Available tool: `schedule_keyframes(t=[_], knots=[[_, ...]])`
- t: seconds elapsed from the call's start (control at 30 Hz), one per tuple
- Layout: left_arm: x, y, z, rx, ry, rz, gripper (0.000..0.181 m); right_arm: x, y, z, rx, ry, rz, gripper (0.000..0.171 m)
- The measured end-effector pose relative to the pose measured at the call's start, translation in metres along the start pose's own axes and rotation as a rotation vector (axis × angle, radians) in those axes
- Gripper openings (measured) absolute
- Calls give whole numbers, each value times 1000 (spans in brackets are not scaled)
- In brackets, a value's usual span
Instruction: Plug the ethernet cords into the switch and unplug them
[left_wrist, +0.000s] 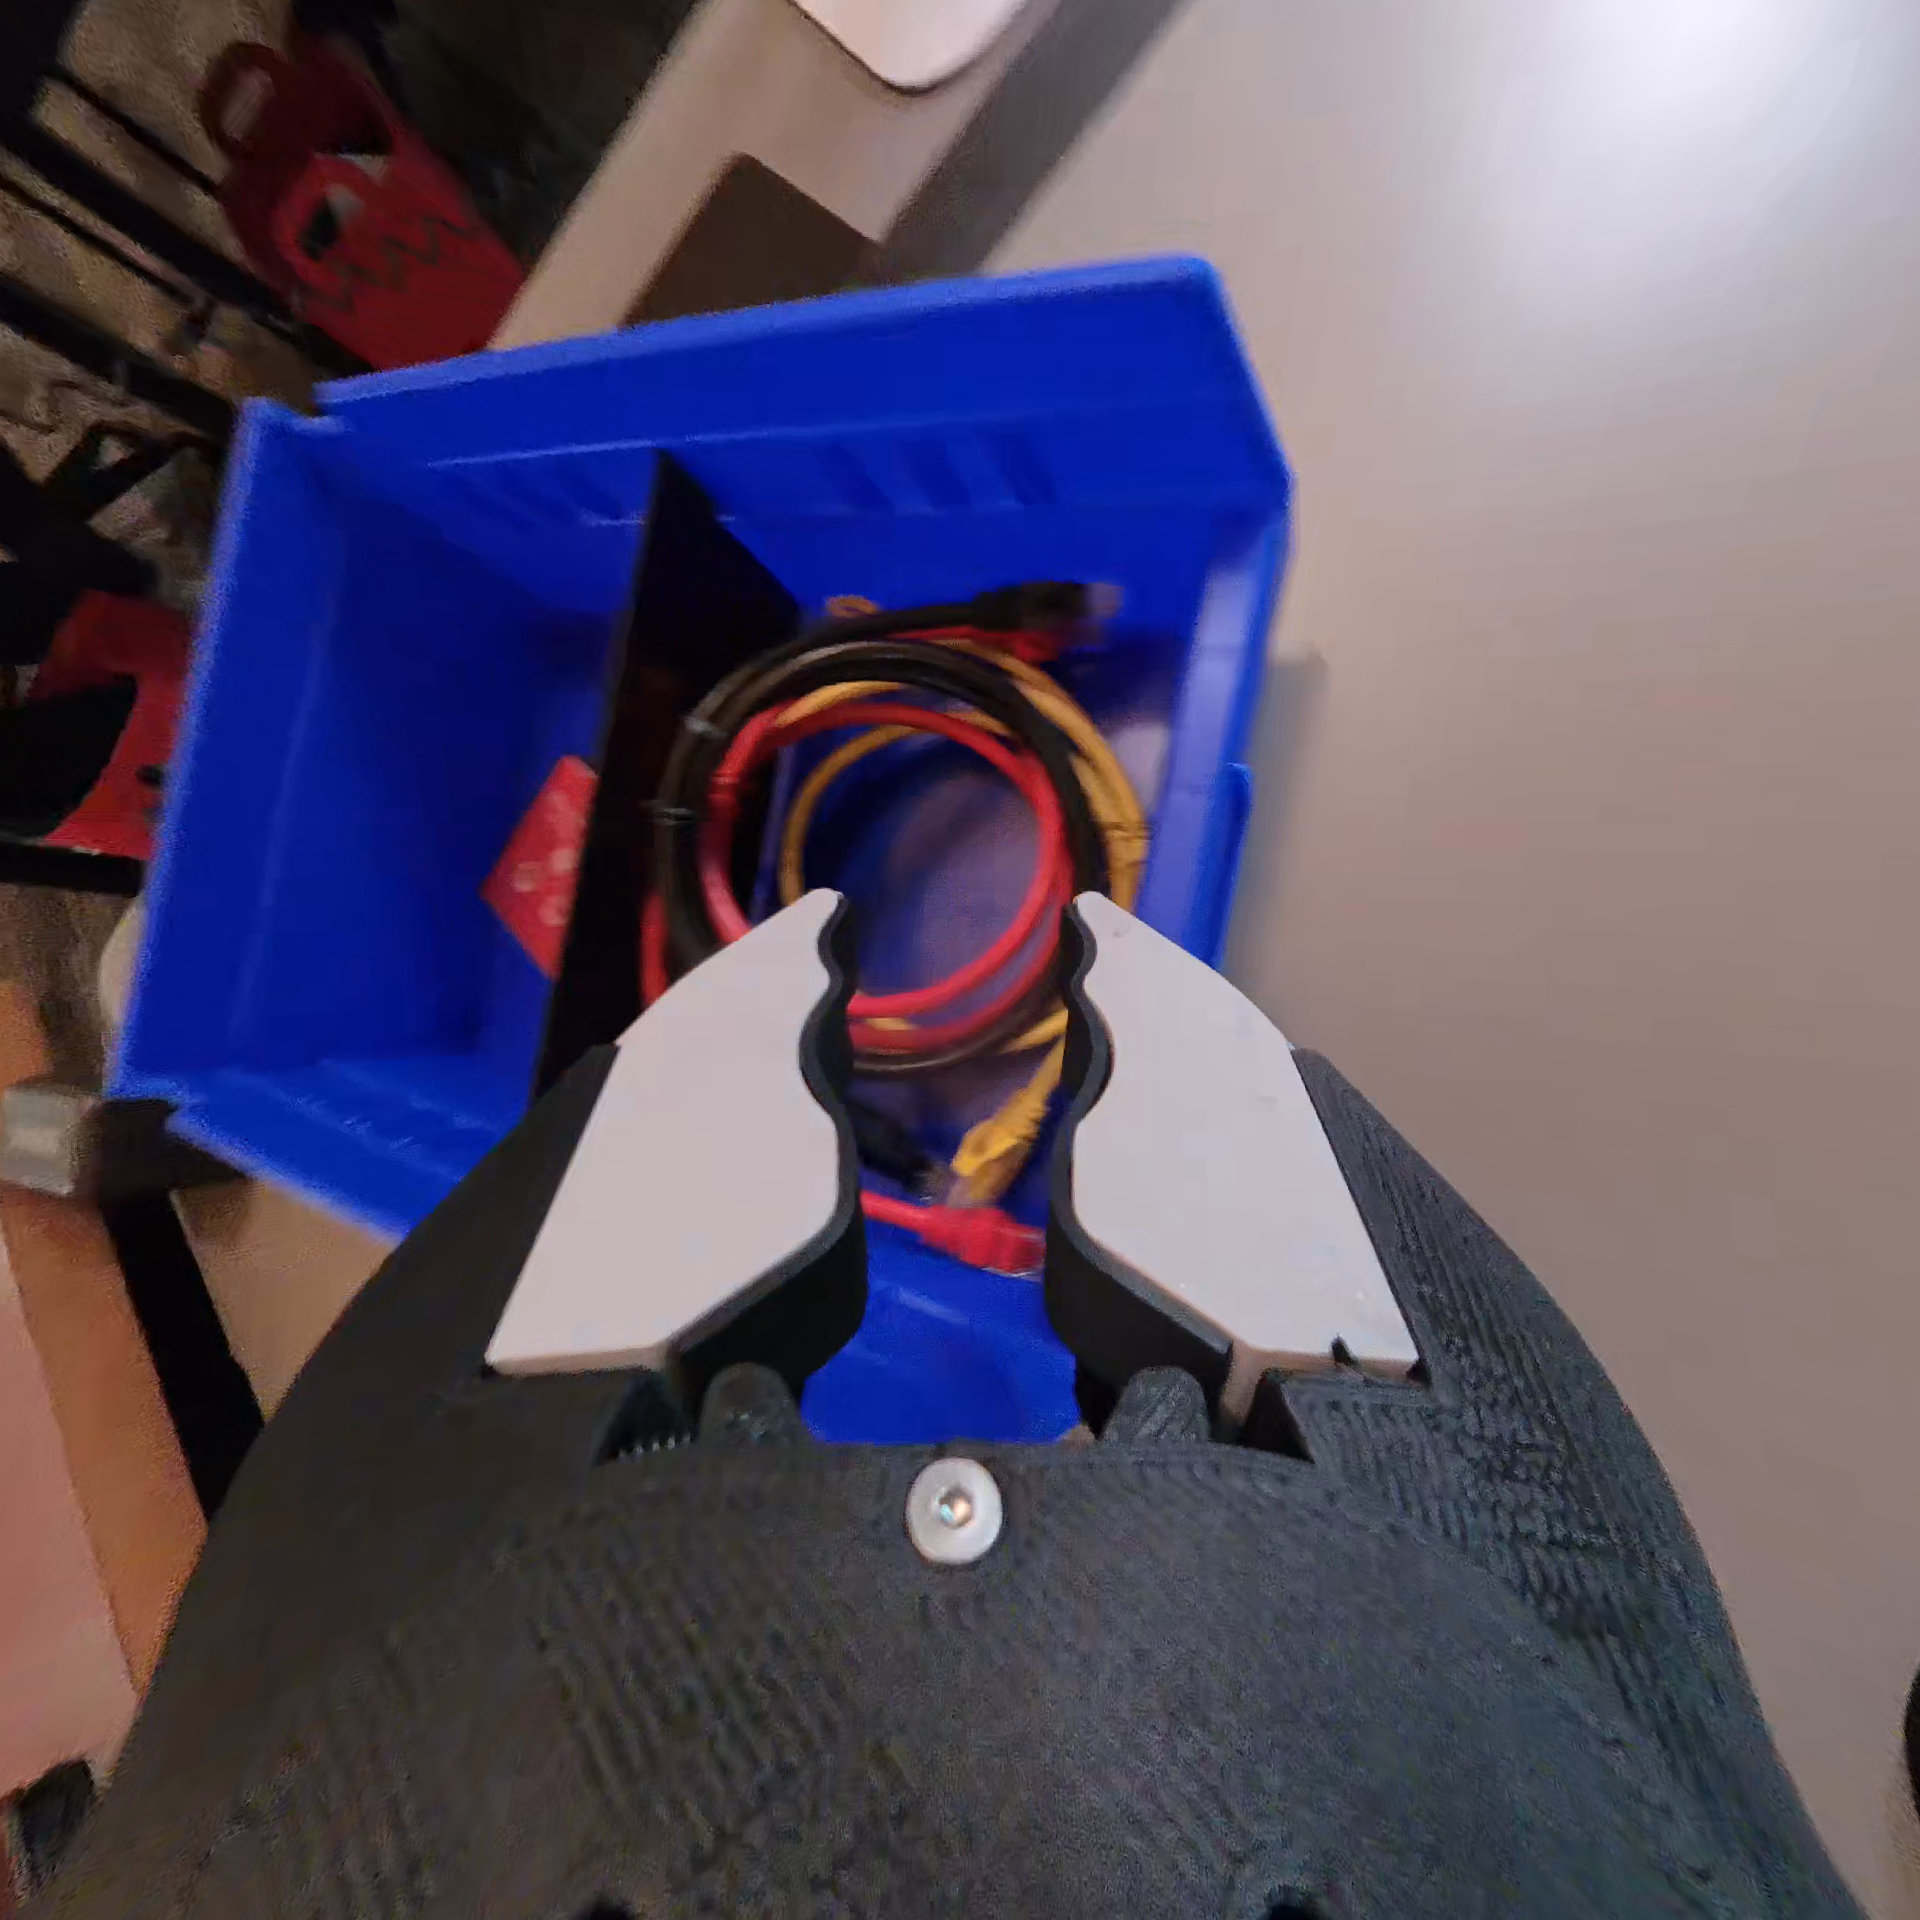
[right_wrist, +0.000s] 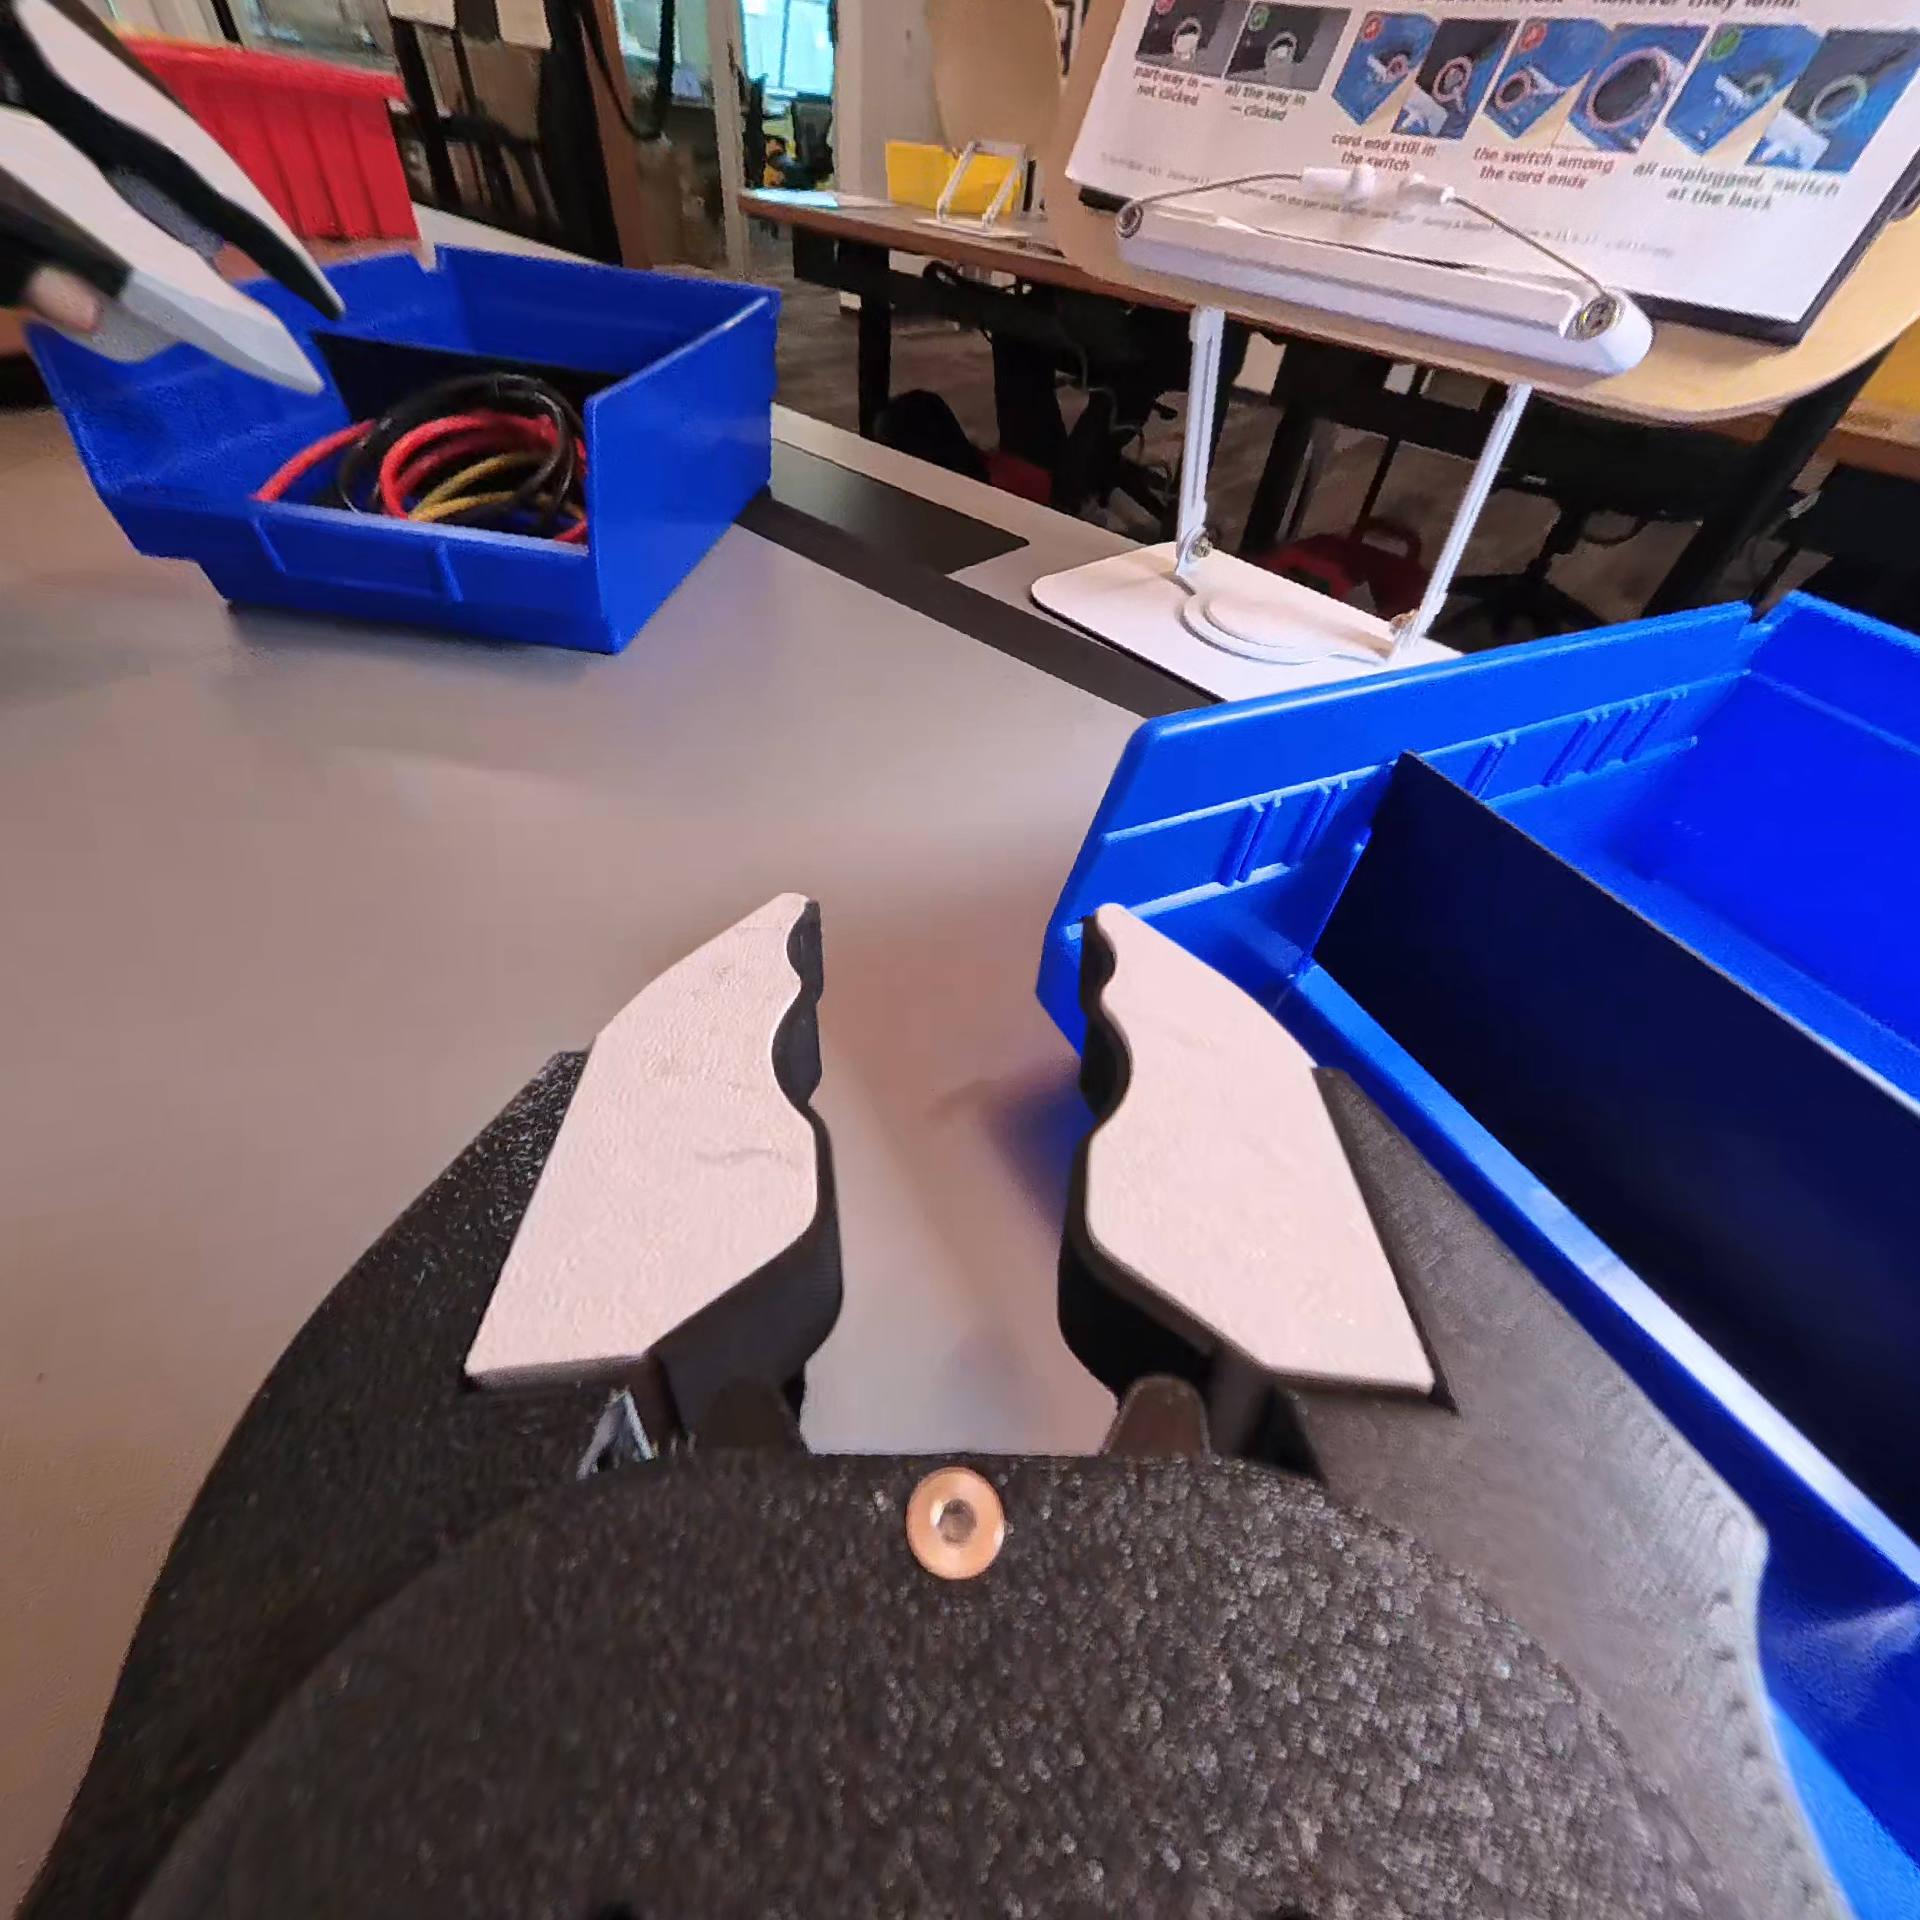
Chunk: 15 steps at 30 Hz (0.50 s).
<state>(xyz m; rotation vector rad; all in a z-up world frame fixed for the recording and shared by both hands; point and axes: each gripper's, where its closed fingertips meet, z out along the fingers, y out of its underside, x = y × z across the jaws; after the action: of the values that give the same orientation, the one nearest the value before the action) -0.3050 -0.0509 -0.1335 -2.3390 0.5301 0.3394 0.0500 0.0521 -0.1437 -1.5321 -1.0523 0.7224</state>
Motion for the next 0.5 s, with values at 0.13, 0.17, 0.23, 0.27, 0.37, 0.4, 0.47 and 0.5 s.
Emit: schedule_keyframes(t=[0.13,0.17,0.23,0.27,0.37,0.4,0.47,0.5], knots=[[-54,-5,-8,17,-40,-144,36,1,3,1,9,3,22,47],[-66,-8,-6,22,-30,-199,36,0,5,1,0,-7,29,46],[-89,-12,4,8,-6,-318,36,-5,9,2,-11,-32,58,46],[-99,-12,11,-15,7,-372,36,-7,10,1,-8,-44,71,46],[-128,-5,43,-134,13,-477,41,-14,10,0,-10,-63,66,46],[-135,1,55,-192,14,-502,42,-16,10,0,-10,-68,56,45],[-144,14,79,-297,25,-548,45,-18,10,0,-8,-71,40,45],[-146,20,90,-346,34,-573,48,-17,10,-1,-7,-70,32,45]])
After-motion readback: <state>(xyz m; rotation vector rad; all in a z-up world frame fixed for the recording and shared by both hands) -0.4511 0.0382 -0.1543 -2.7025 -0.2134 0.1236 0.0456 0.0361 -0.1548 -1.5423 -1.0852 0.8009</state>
